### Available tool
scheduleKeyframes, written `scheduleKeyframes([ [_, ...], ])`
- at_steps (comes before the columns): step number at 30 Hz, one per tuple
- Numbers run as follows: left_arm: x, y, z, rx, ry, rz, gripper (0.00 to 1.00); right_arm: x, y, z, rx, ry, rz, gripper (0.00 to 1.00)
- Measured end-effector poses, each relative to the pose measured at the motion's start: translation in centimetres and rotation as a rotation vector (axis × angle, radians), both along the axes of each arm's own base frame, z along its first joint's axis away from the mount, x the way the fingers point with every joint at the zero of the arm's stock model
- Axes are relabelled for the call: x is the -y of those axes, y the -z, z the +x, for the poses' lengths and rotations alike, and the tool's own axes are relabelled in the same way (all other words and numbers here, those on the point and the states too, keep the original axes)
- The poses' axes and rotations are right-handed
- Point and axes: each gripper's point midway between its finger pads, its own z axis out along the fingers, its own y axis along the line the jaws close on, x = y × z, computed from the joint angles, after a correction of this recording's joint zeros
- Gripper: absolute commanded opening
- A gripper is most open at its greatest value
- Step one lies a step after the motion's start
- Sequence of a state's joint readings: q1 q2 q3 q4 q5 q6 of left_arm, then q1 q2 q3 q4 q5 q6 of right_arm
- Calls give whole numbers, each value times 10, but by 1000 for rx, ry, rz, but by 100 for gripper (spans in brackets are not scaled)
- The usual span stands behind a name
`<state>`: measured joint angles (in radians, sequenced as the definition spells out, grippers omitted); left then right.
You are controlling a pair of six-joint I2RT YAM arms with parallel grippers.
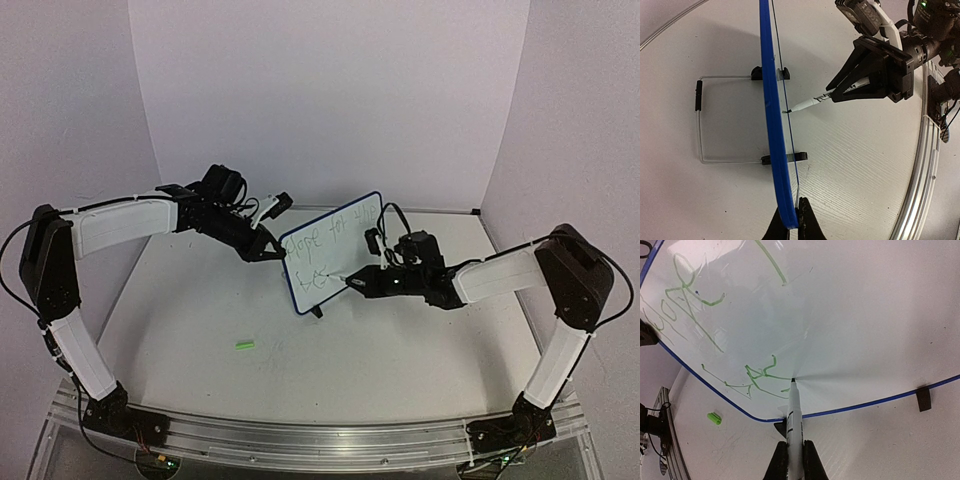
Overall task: Write a sentence on the whiteboard
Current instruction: Write on the whiteboard with the whiteboard marker without the cap.
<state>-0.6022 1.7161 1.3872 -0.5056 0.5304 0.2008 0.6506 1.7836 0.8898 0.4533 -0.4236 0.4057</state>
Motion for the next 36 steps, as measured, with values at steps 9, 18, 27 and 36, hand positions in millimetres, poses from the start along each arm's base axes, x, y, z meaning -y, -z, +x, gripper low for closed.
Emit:
scheduleKeyframes([
  [9,0,0,0,0,0,0,0,11,-33,-6,62,24,31,0],
  [18,0,0,0,0,1,0,0,4,-27,-2,47,7,29,0],
  [27,0,0,0,0,1,0,0,-2,-20,1,30,-6,23,0],
  [36,0,0,0,0,1,0,0,-3,-18,3,27,-5,20,0],
])
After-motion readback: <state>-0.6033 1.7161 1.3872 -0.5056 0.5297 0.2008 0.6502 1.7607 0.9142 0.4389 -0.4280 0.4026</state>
